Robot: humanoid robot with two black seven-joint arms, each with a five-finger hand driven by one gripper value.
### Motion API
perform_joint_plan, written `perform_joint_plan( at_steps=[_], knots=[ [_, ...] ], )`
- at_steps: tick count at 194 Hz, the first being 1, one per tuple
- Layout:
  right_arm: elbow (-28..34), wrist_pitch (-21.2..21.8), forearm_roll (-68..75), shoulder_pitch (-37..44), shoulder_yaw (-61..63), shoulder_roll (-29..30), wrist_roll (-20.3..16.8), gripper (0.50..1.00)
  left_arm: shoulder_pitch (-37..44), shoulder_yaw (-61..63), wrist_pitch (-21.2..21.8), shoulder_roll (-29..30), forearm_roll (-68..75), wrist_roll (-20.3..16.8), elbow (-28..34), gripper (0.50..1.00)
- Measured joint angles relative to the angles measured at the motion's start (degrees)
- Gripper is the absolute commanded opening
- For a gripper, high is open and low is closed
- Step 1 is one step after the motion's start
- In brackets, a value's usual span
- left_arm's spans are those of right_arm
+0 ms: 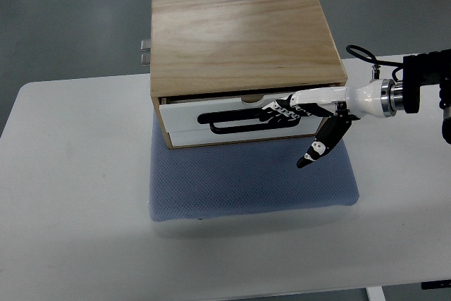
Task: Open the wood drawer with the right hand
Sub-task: 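Pull the upper white drawer toward the robot with the right hand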
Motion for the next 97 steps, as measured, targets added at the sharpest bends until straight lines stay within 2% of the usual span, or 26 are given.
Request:
perform_joint_plan(
  at_steps=[97],
  knots=[
    [-0.1,0.0,0.0,3.3,-2.4,0.3,0.0,0.944,0.0,0.0,0.0,0.0,0.0,0.0,0.0,1.0]
  ],
)
